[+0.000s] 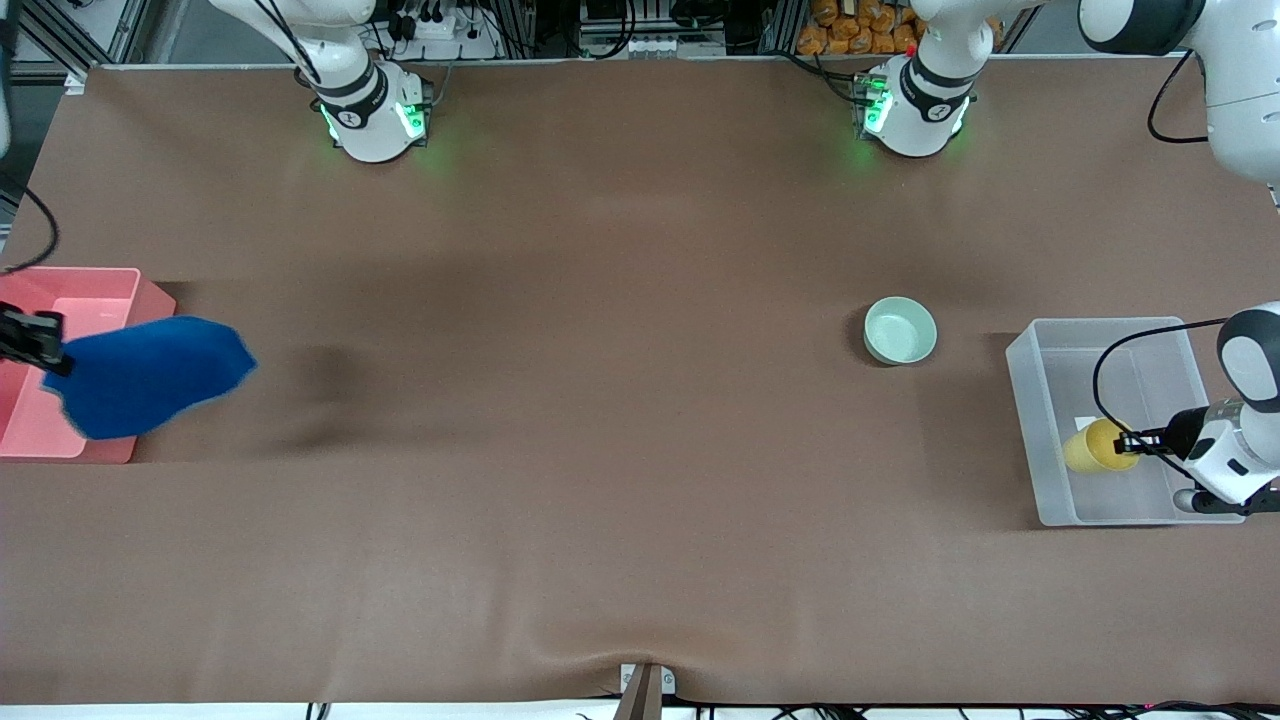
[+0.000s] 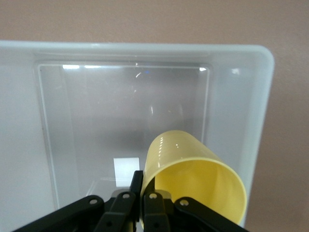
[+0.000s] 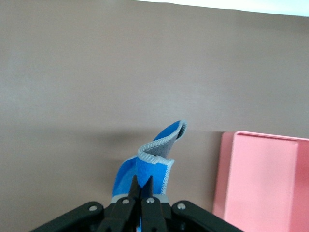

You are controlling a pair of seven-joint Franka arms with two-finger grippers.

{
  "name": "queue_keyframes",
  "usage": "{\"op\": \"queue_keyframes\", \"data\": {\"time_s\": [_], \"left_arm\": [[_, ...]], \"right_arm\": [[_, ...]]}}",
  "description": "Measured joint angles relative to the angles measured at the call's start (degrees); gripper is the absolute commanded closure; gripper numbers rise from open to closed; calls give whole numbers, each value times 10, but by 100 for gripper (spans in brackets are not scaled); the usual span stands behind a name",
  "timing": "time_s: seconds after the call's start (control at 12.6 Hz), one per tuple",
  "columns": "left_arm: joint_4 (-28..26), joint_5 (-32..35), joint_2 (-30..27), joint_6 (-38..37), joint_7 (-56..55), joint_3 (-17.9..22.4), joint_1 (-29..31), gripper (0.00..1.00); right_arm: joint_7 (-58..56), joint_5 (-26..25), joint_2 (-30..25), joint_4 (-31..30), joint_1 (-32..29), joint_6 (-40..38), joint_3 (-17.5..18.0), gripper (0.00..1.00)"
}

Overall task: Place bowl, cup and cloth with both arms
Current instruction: 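Lower the cup into the clear bin and release it with the left gripper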

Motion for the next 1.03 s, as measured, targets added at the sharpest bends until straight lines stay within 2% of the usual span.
{"op": "queue_keyframes", "data": {"time_s": [0.24, 0.72, 1.03], "left_arm": [[0, 1, 17, 26, 0, 0, 0, 100], [4, 1, 37, 63, 0, 1, 1, 100], [9, 1, 43, 71, 8, 1, 0, 61]], "right_arm": [[-65, -31, -3, 13, -38, -25, -2, 100], [-180, -59, 18, 8, -118, -36, -3, 100], [-208, -105, 29, 8, -136, -8, -3, 100]]}}
